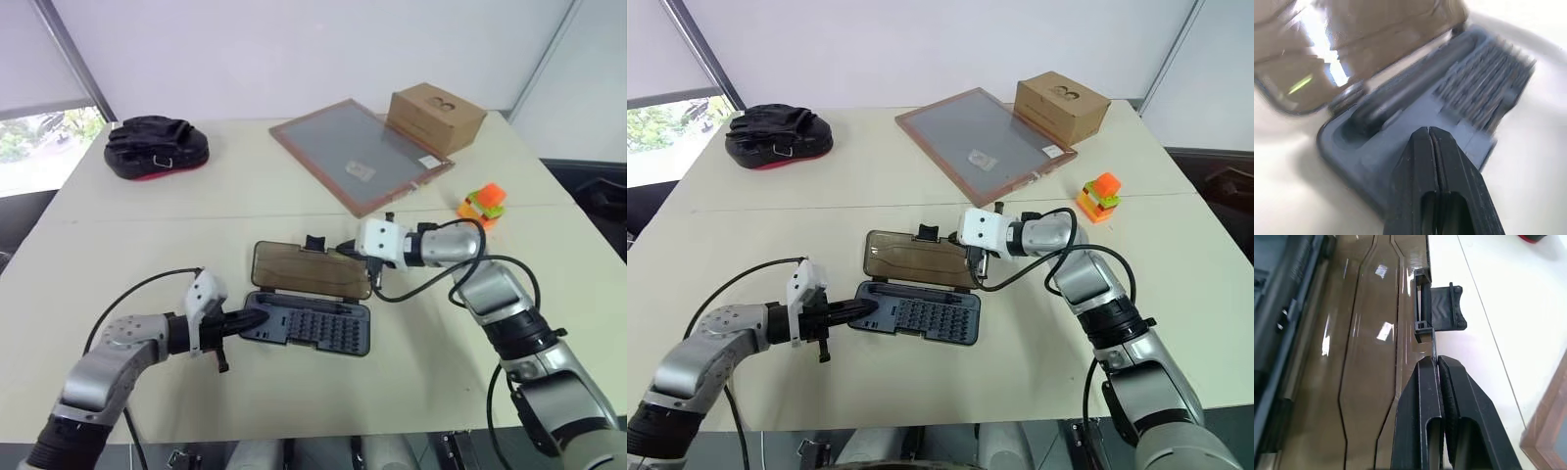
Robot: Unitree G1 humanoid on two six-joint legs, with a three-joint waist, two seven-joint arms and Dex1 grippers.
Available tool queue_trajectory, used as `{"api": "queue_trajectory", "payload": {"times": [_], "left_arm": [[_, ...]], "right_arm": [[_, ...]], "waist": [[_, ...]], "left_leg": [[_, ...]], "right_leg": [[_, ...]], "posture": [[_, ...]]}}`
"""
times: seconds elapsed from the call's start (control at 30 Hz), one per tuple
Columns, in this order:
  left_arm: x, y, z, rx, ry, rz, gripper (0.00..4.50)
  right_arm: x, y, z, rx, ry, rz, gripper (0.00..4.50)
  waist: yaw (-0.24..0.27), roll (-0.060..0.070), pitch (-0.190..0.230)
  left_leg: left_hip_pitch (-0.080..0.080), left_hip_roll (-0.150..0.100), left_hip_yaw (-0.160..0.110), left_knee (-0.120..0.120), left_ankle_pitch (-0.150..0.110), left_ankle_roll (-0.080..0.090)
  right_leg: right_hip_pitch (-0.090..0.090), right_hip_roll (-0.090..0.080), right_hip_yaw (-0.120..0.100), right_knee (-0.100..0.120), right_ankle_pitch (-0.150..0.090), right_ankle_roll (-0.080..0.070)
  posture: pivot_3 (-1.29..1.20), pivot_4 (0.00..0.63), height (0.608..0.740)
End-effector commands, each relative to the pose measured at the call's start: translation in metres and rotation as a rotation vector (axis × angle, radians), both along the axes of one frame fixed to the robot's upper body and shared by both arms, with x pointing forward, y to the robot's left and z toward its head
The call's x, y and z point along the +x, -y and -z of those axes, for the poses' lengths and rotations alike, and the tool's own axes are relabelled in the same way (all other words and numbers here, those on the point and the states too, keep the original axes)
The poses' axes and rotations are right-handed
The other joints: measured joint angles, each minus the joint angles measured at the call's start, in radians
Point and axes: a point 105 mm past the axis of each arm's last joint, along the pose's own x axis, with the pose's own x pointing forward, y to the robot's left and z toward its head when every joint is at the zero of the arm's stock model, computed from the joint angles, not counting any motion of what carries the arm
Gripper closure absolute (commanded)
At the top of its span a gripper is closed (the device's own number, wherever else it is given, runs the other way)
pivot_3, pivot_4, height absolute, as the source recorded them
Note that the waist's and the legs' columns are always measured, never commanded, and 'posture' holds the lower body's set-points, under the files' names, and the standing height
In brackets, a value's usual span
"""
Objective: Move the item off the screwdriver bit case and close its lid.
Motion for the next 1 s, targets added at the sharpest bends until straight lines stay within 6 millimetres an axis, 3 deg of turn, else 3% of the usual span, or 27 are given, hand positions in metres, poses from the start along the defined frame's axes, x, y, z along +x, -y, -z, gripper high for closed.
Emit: {"api": "queue_trajectory", "payload": {"times": [0.03,0.13,0.23,0.3,0.47,0.57,0.7,0.93,1.0], "left_arm": [[-0.021,0.007,-0.050,-0.124,-0.075,0.149,4.50],[-0.006,-0.004,-0.081,-0.186,-0.045,0.112,4.50],[0.043,-0.034,-0.110,-0.270,0.076,-0.119,4.50],[0.069,-0.053,-0.111,-0.272,0.132,-0.262,4.50],[0.112,-0.076,-0.070,-0.160,0.147,-0.461,4.50],[0.114,-0.065,-0.036,-0.104,0.086,-0.401,4.50],[0.122,-0.050,-0.010,-0.072,0.038,-0.344,4.50],[0.132,-0.028,0.003,-0.067,-0.013,-0.239,4.50],[0.134,-0.023,0.003,-0.074,-0.025,-0.216,4.50]], "right_arm": [[0.002,-0.001,-0.016,0.028,0.082,-0.002,4.45],[0.006,-0.002,-0.019,0.030,0.109,0.002,4.45],[0.009,-0.001,-0.024,0.026,0.138,0.006,4.45],[0.010,-0.002,-0.027,0.030,0.150,0.008,4.45],[0.008,-0.006,-0.030,0.050,0.154,0.007,4.45],[0.007,-0.007,-0.030,0.062,0.153,0.012,4.45],[0.007,-0.009,-0.030,0.068,0.150,0.015,4.45],[0.006,-0.011,-0.029,0.089,0.142,0.019,4.45],[0.005,-0.012,-0.029,0.100,0.134,0.017,3.90]], "waist": [[-0.001,-0.002,0.003],[-0.001,0.000,0.006],[0.000,-0.002,0.008],[0.001,-0.002,0.008],[-0.002,-0.003,0.009],[0.000,-0.003,0.009],[0.001,-0.005,0.010],[-0.005,-0.005,0.010],[-0.004,-0.005,0.010]], "left_leg": [[-0.002,0.000,0.000,0.000,0.000,0.000],[-0.002,0.000,-0.001,-0.001,0.001,-0.001],[0.000,0.000,-0.001,-0.001,0.001,-0.002],[0.000,0.000,-0.001,-0.001,0.002,-0.003],[-0.001,0.000,0.000,-0.002,0.005,-0.008],[-0.002,0.000,0.000,-0.002,0.005,-0.008],[-0.003,0.000,0.000,-0.002,0.004,-0.008],[-0.003,0.000,0.000,-0.002,0.004,-0.007],[-0.003,0.000,0.001,-0.002,0.004,-0.007]], "right_leg": [[-0.002,0.000,0.000,0.001,0.000,0.000],[-0.002,0.000,0.000,0.000,0.000,0.000],[0.000,0.001,-0.001,0.000,0.000,0.000],[0.000,0.001,-0.001,0.000,0.000,0.000],[-0.001,0.001,-0.001,-0.001,0.000,-0.001],[-0.002,0.001,0.000,-0.002,0.000,-0.001],[-0.003,0.001,-0.001,-0.002,0.000,-0.001],[-0.003,0.001,-0.001,-0.001,0.000,0.000],[-0.003,0.001,-0.001,-0.001,0.000,0.000]], "posture": [[0.00,0.150,0.740],[0.00,0.150,0.740],[0.00,0.150,0.740],[0.00,0.150,0.740],[0.00,0.150,0.740],[0.00,0.150,0.740],[0.00,0.150,0.740],[0.00,0.150,0.740],[0.00,0.150,0.740]]}}
